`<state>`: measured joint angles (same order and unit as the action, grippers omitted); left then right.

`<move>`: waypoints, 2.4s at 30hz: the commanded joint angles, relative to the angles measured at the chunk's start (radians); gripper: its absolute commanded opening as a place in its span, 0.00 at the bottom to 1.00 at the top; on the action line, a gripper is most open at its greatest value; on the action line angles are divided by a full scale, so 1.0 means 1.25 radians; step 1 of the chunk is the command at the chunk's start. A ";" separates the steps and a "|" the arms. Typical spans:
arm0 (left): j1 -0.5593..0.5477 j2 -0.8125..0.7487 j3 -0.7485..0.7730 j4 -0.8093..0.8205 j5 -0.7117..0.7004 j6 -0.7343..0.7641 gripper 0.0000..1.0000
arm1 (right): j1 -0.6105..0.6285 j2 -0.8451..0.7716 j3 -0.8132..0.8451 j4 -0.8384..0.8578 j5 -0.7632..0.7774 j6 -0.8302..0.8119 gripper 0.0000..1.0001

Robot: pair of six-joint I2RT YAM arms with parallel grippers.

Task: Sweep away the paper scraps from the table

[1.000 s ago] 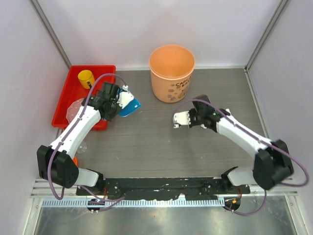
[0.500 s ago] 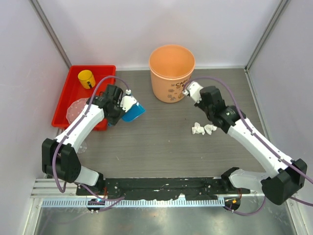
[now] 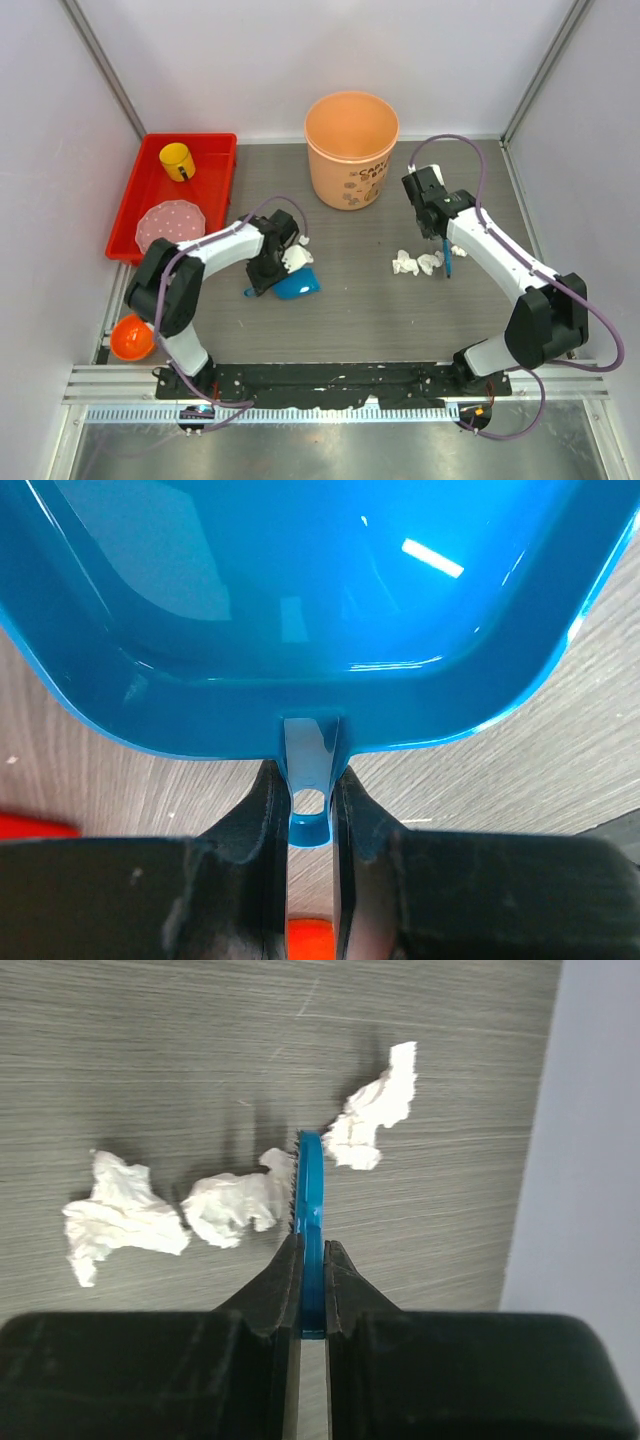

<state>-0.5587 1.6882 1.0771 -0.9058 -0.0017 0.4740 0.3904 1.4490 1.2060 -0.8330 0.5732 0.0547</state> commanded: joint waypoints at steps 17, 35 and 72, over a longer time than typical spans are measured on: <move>-0.035 0.163 0.119 -0.015 0.063 0.002 0.00 | 0.279 0.010 -0.055 0.332 -0.276 0.262 0.01; -0.030 0.127 0.127 -0.039 -0.058 0.028 0.00 | 0.462 0.007 0.071 0.320 -0.073 0.237 0.01; 0.060 0.207 0.216 -0.126 -0.002 0.069 0.00 | 0.477 0.077 -0.005 0.671 -0.262 0.041 0.01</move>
<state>-0.4961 1.9434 1.3178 -1.0893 -0.0563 0.5568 0.9802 1.5948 1.1709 -0.1226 0.3637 0.0109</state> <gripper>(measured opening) 0.170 0.131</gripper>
